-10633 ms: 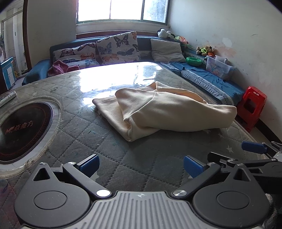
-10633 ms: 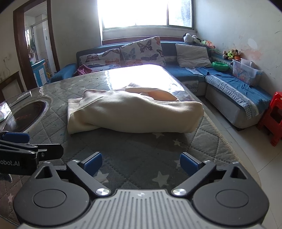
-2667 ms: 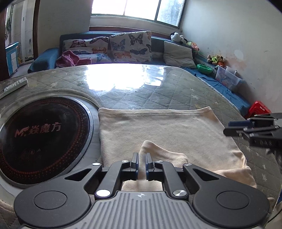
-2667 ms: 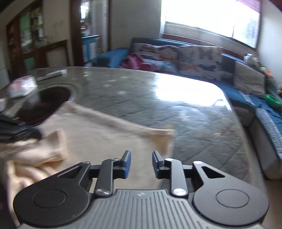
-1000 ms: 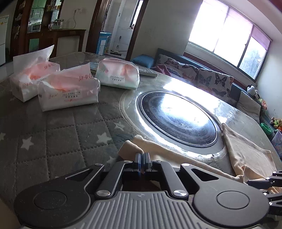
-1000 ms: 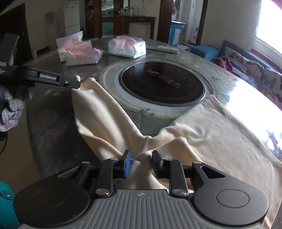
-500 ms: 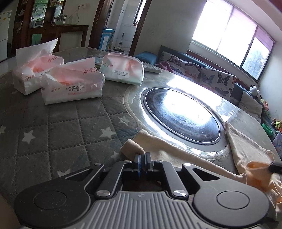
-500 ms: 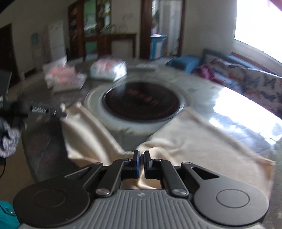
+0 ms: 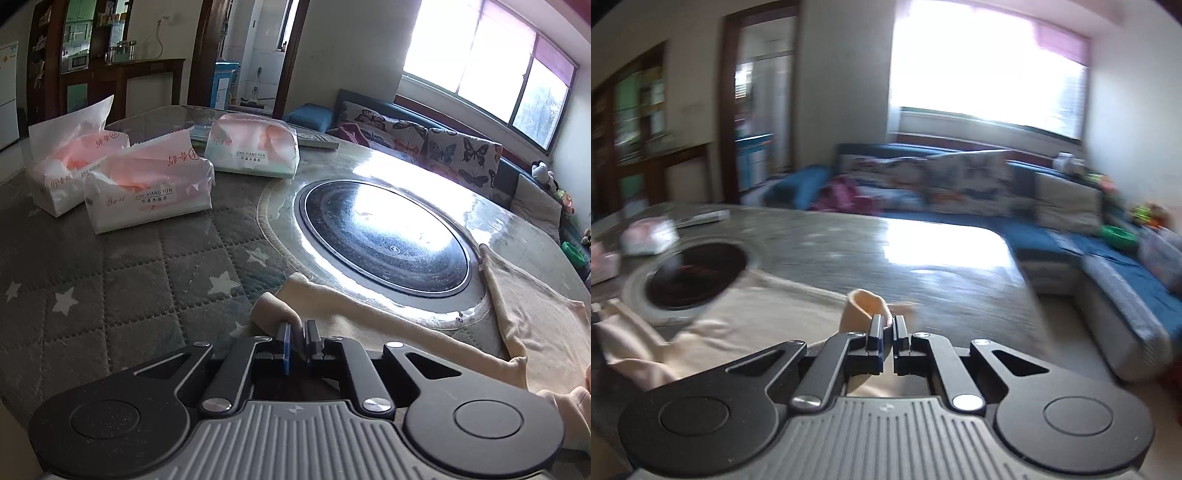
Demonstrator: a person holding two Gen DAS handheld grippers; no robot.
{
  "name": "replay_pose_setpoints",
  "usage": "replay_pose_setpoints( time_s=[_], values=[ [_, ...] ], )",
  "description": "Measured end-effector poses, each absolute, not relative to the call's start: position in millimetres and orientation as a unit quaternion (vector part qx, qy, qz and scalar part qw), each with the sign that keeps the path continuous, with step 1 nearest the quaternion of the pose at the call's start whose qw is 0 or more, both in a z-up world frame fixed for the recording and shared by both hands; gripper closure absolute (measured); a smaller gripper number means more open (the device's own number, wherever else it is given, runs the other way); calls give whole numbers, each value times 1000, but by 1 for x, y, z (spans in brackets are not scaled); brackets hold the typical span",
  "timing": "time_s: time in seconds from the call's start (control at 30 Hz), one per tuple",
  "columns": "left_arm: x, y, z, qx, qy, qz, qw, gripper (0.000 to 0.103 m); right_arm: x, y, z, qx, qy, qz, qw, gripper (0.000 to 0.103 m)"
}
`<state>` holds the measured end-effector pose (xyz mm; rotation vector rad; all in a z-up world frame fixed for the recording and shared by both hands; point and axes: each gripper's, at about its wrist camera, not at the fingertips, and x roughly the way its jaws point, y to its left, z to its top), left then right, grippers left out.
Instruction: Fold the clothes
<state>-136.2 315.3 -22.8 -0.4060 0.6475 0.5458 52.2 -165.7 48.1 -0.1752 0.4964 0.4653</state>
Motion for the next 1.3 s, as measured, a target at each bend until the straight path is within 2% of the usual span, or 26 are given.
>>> replay_pose_setpoints(
  time_s=[0.23, 0.4, 0.5, 0.67, 0.73, 0.8, 0.9, 0.97, 1.07, 1.2, 1.3],
  values=[
    [-135, 307, -14, -166, 320, 264, 895, 89, 51, -240, 31, -56, 245, 121, 960, 99],
    [-135, 297, -2, -143, 317, 258, 902, 80, 58, -286, 8, -42, 268, 46, 961, 99],
    [-131, 286, 7, -125, 315, 235, 911, 77, 59, -302, -3, -35, 279, 18, 960, 97],
    [-114, 257, 20, -113, 308, 165, 930, 61, 54, -304, -11, -22, 284, 13, 959, 93],
    [-105, 242, 22, -108, 307, 125, 937, 58, 49, -295, -15, -17, 288, 33, 957, 88],
    [-95, 226, 20, -105, 310, 83, 941, 54, 51, -285, -21, -16, 295, 54, 954, 69],
    [-80, 200, 14, -94, 320, 21, 943, 50, 54, -269, -29, -18, 308, 86, 947, 68],
    [-72, 182, 10, -76, 325, -18, 943, 45, 53, -258, -35, -15, 318, 106, 942, 64],
    [-59, 159, 2, -47, 330, -61, 941, 37, 49, -241, -36, -17, 324, 143, 935, 63],
    [-40, 145, -8, -17, 333, -97, 938, 33, 41, -212, -29, -33, 319, 209, 924, 57],
    [-29, 140, -14, -9, 344, -126, 930, 23, 38, -188, -24, -45, 318, 260, 911, 55]
  ],
)
